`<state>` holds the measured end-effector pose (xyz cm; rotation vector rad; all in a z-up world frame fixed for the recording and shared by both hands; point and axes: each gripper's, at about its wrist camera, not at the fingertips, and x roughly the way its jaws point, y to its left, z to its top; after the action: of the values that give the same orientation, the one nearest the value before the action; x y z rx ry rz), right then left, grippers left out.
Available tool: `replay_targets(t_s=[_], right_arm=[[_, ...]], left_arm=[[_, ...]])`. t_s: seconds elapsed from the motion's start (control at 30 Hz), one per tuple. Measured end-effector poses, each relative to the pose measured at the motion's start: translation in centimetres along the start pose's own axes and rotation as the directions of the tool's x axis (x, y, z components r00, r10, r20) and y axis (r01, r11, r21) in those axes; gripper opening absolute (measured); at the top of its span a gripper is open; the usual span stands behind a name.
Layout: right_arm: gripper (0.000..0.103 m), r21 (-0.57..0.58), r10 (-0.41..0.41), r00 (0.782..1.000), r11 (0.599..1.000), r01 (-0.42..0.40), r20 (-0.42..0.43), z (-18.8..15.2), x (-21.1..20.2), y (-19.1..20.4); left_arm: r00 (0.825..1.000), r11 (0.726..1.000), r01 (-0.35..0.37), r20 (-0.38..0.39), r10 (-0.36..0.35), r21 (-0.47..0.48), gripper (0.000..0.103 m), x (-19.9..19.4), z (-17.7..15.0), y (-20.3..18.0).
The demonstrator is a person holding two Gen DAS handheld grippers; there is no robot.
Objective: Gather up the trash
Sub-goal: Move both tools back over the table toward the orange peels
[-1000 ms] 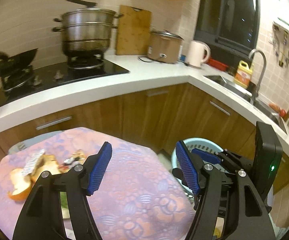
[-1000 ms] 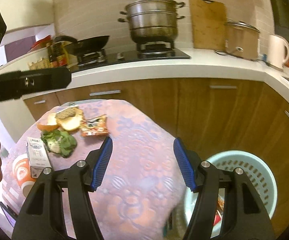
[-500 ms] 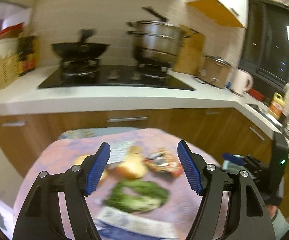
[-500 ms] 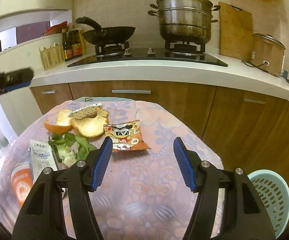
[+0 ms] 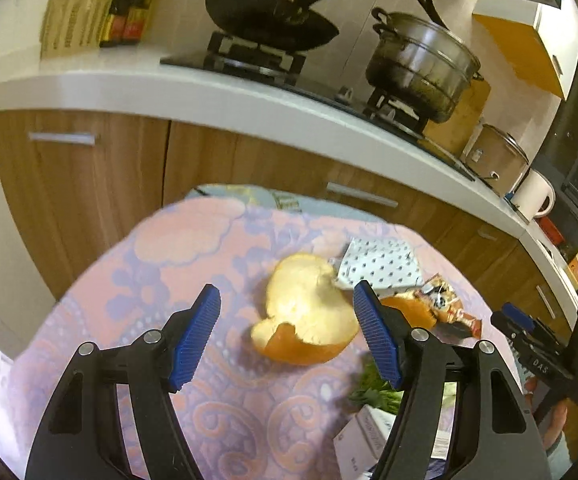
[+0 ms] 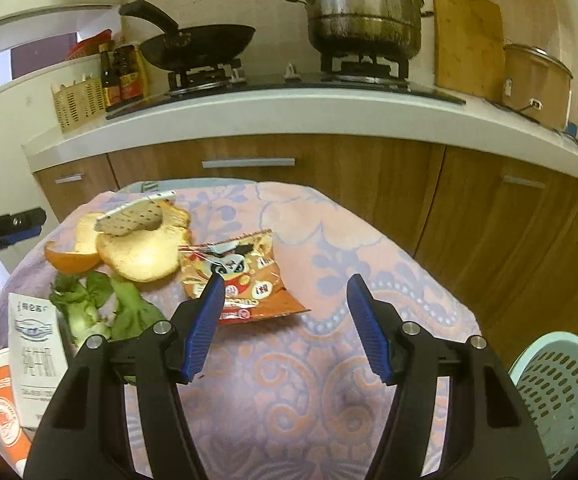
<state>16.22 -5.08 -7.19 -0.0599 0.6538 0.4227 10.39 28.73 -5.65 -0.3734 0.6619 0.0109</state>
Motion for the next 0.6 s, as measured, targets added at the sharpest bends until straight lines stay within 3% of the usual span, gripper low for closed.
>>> replay_targets(t_s=[0.17,0.3,0.43,0.6], right_arm=[[0.060,0.008,0.008,1.000,1.000,-0.008,0.002,-0.2,0.2,-0.2],[0.060,0.003,0.008,1.000,1.000,-0.008,0.007,-0.3,0.1,-0.1],[0.060,-0.022,-0.001,1.000,1.000,0.001,0.012,-0.4,0.1,0.5],[0.060,-0.051,-0.012,1.000,0.999,0.013,0.013,-0.6,0.1,1.1]], left_arm=[[0.999,0.999,0.036,0.004,-0.036,0.016,0.067,0.0,-1.5,-0.9],[0.998,0.998,0.064,0.023,-0.065,0.027,0.076,-0.9,-2.2,-1.2],[0.998,0.992,0.014,-0.066,-0.006,0.122,0.078,0.7,-2.9,-2.2],[0.982,0.991,0.007,-0.188,0.017,0.130,0.077,3.6,-2.9,-2.3]])
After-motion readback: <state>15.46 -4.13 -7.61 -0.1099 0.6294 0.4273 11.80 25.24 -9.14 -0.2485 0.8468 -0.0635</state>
